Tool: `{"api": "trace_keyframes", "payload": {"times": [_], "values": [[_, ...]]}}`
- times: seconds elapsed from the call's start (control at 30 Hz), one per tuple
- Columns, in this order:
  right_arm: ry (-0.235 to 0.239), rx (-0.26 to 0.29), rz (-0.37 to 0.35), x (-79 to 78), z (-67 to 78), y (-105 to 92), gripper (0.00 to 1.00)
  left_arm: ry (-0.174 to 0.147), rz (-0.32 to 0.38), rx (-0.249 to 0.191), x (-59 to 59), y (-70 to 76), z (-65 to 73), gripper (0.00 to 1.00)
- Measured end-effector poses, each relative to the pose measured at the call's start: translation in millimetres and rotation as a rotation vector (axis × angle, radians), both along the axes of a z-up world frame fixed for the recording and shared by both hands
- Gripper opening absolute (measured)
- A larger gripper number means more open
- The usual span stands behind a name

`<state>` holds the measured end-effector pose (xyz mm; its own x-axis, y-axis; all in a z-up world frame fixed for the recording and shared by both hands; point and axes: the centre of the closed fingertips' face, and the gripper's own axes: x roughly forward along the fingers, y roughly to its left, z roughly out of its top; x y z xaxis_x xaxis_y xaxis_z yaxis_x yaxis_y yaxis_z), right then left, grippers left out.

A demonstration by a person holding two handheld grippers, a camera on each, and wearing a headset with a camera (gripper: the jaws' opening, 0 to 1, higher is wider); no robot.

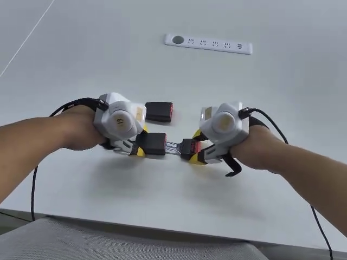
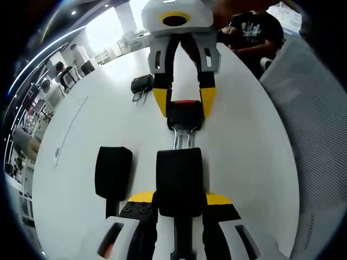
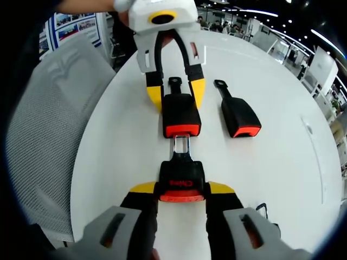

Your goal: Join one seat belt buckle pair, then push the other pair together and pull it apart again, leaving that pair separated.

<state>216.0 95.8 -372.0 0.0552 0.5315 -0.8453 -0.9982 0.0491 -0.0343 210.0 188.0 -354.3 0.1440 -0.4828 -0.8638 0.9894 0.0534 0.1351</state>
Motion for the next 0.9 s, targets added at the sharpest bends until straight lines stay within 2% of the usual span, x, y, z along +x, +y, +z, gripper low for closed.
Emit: {"api": "trace_keyframes", "payload": {"times": [0.57,0.9], "values": [[-0.025,-0.017,0.032,1.9,1.0,1.0,0.34,0.008,-0.027,0.012,-0.3,-0.2,-1.4,0.32],[-0.057,-0.021,0.049,2.3,2.3,6.7,0.34,0.010,-0.027,0.012,0.0,0.2,-2.2,0.32]]}}
